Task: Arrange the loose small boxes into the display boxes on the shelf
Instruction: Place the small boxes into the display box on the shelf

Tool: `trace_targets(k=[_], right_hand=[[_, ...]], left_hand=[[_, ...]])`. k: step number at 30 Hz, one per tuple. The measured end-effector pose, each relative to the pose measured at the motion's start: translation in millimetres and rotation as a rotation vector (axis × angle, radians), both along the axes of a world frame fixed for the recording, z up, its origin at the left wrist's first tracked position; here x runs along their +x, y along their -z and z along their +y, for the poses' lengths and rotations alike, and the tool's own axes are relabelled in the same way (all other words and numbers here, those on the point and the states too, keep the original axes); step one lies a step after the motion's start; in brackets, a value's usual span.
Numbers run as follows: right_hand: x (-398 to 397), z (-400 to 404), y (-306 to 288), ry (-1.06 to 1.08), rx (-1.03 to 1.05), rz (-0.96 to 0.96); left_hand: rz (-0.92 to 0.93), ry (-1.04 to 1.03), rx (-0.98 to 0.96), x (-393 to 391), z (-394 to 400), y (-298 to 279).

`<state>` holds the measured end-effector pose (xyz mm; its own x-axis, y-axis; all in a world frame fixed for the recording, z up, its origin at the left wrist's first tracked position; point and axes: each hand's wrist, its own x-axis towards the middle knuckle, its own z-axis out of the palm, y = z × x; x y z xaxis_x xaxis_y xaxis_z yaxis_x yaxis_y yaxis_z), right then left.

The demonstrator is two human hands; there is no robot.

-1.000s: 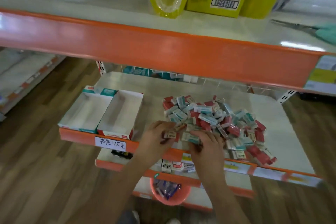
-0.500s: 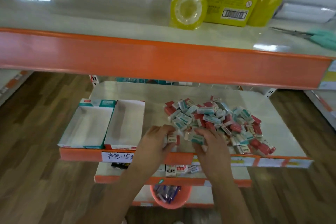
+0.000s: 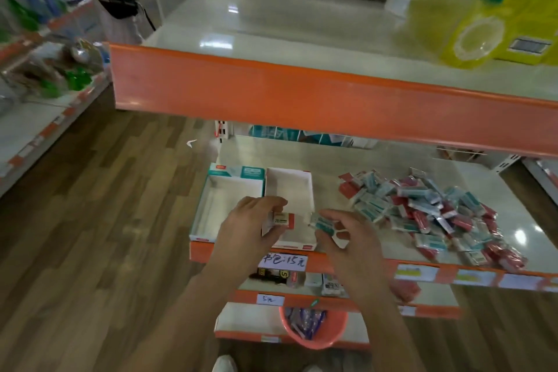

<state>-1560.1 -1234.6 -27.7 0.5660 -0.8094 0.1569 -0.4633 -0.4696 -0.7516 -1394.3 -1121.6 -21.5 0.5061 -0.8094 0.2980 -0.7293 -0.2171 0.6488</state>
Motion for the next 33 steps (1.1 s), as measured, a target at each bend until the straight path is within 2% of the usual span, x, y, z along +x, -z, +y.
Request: trace_targets(k=[3, 9, 17, 20, 33], right_hand=[[10, -3, -2, -0.021, -0.016, -0.019], [10, -17, -3, -0.036, 0.01, -0.038], [8, -25, -1, -0.103, -0.039, -0.041], [12, -27, 1, -0.145, -0.04, -0.031], [27, -25, 13, -0.223, -0.033, 0.025]], left_hand=[[-0.001, 0.0, 0.012, 4, 0, -2], [-0.13, 0.053, 0.113, 0, -13, 3], [-0.292, 0.106, 0.368, 5, -22, 0], [-0.295, 0.126, 0.451, 8, -27, -4], [-0.276, 0.265, 0.524, 3, -16, 3]])
